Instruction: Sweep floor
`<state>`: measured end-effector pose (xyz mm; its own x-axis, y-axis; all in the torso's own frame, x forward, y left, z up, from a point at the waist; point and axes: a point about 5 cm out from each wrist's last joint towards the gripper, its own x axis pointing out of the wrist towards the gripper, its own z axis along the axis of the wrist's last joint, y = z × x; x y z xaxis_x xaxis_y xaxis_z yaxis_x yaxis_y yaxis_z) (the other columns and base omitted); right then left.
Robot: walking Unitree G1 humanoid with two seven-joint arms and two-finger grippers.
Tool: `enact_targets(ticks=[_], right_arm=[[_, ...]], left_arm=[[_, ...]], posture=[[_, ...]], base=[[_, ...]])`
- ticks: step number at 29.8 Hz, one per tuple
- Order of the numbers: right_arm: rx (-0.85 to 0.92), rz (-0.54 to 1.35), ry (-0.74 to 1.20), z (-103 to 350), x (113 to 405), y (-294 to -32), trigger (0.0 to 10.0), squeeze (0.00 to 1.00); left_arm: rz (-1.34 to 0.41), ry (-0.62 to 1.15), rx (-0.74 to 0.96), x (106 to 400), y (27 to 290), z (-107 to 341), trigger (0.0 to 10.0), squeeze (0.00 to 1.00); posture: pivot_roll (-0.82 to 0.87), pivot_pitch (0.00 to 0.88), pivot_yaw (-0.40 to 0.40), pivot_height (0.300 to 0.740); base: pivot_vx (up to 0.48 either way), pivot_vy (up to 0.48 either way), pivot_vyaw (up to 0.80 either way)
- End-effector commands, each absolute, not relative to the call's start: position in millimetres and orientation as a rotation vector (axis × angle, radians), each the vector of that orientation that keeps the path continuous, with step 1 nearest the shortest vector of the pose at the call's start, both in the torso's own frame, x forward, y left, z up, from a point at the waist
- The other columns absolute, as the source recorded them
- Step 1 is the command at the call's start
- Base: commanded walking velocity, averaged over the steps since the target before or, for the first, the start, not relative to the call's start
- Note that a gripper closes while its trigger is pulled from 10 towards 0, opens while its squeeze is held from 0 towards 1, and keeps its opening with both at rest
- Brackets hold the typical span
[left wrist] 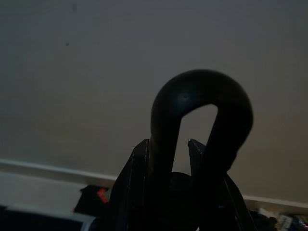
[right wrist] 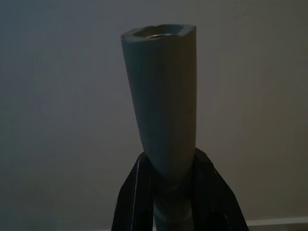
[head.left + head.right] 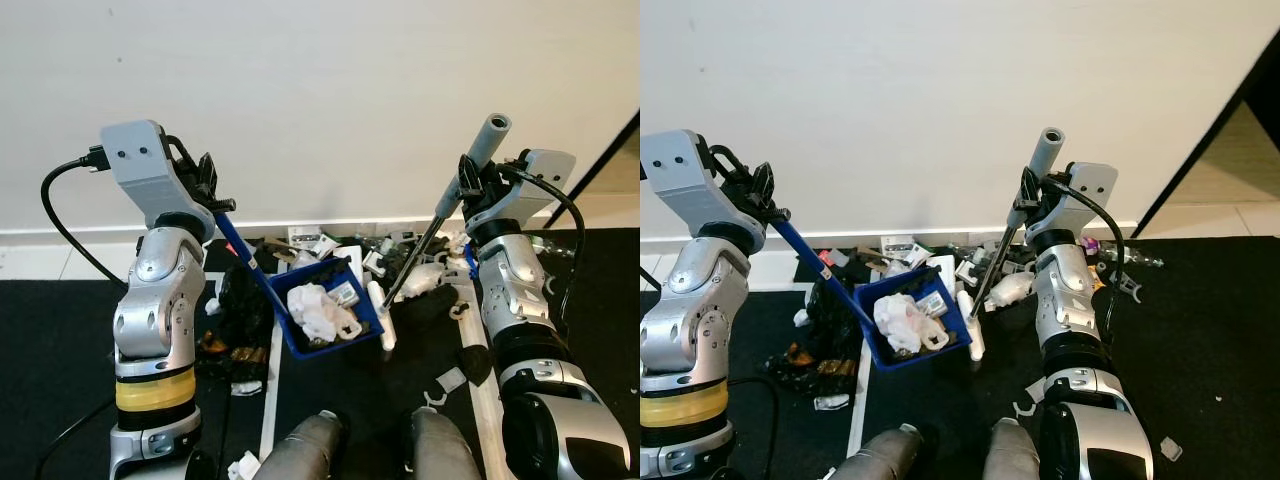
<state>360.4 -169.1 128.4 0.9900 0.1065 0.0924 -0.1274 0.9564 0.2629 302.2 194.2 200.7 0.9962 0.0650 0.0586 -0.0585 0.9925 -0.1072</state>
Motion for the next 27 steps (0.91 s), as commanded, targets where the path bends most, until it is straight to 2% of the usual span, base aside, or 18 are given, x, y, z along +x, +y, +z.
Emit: enact_targets(ticks=[1,27], right_arm=[[0.273,0.129,-0.129,138.4,361.9,-165.6,10.0,0.00],[0.272,0.135,-0.124,136.6,361.1,-164.0,10.0,0.00]], left_arm=[[0.072,-0.080,-0.096,301.4,198.0,205.8,10.0,0.00],[0.069,-0.080,-0.098,301.7,197.3,206.2,10.0,0.00]], posture=[[0.05,0.103,0.048,0.740],[0.05,0.107,0.048,0.740]], base=[[0.000,0.000,0.80],[0.000,0.000,0.80]])
